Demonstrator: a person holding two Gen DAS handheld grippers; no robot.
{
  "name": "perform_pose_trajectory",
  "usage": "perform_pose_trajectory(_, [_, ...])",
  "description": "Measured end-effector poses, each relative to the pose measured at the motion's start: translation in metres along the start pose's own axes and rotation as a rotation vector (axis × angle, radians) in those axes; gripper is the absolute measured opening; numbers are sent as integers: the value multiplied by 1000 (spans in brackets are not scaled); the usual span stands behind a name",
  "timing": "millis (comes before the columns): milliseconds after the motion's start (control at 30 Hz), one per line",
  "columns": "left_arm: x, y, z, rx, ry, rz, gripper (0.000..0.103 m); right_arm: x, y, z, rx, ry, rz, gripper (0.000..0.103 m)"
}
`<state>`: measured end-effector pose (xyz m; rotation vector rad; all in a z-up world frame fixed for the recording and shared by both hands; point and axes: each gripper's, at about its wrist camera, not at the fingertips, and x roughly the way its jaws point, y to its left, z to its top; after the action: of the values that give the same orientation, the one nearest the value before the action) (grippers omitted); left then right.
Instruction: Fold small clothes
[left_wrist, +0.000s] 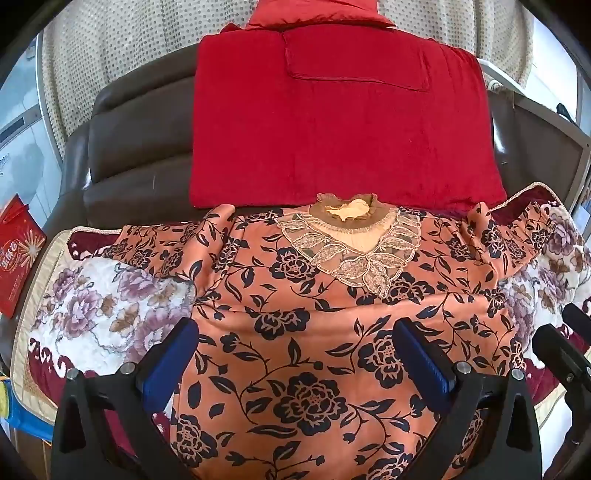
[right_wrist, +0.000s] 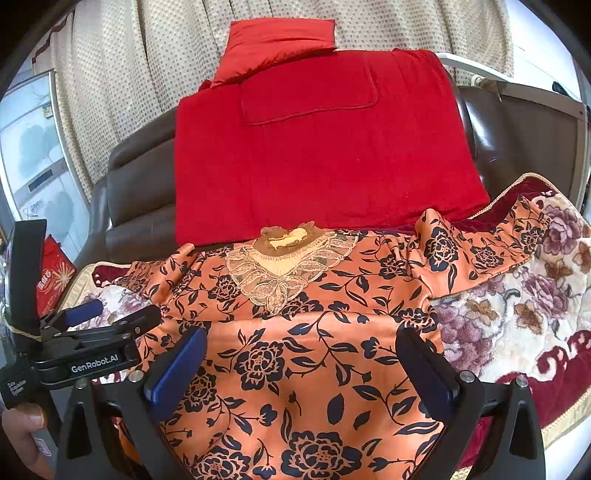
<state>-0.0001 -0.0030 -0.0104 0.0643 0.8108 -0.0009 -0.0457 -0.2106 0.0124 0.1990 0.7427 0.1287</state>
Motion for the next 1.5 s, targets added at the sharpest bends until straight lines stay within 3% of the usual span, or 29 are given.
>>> perform_pose_trajectory(467, [0, 3, 1, -3, 1, 47, 103, 0, 0, 4, -3, -16, 0, 103])
perform_pose_trajectory(967, [20, 4, -7, 29, 61, 272, 103, 16, -14, -4, 34, 24, 11, 103])
perform_pose_trajectory(1267, [36, 0, -18, 71, 124, 352, 103, 26, -28, -13, 74, 52, 30, 103])
perform_pose_trajectory(1367, [37, -3, -19, 61, 128, 298, 103, 30, -34, -16, 89, 61, 42, 103])
perform_pose_trajectory(1500, [36, -7, -20, 24, 126, 126, 103, 30, -62, -19, 196, 46, 131, 103])
